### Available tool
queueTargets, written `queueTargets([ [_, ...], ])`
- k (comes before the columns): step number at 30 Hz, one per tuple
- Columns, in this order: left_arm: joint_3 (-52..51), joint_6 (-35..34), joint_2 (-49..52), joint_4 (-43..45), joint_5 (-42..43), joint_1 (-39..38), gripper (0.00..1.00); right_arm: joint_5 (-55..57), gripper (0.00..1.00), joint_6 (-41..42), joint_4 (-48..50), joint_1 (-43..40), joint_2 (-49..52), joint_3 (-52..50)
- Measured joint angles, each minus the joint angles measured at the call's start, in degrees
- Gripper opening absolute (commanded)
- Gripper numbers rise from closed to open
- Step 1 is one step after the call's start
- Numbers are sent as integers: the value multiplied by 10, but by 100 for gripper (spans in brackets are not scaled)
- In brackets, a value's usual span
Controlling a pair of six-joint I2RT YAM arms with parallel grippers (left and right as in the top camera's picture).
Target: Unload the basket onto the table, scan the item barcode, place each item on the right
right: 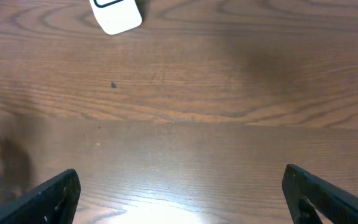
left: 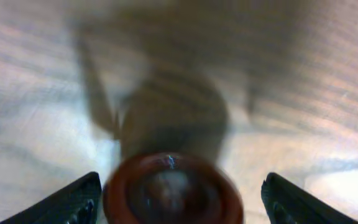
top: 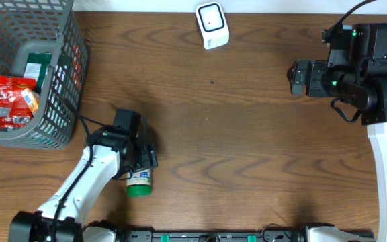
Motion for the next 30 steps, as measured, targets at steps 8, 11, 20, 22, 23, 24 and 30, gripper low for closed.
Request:
queueTargets([
  [8, 14, 21, 84, 94, 58, 0, 83, 0, 99, 0, 0, 0, 0, 0],
  [11, 48, 28, 104, 91, 72, 0, 84, 0, 99, 0, 0, 0, 0, 0],
  [20, 233, 36, 106, -55, 39, 0, 91, 0, 99, 0, 0, 0, 0, 0],
  [22, 248, 16, 103, -112, 16, 0, 91, 0, 99, 0, 0, 0, 0, 0],
  [23, 249, 6, 100, -141, 5, 1, 91, 0, 99, 0, 0, 0, 0, 0],
  [24, 249, 0, 97, -172, -4, 2, 90, 0, 99, 0, 0, 0, 0, 0],
  [30, 246, 25, 96, -244, -32, 3, 90, 0, 99, 0, 0, 0, 0, 0],
])
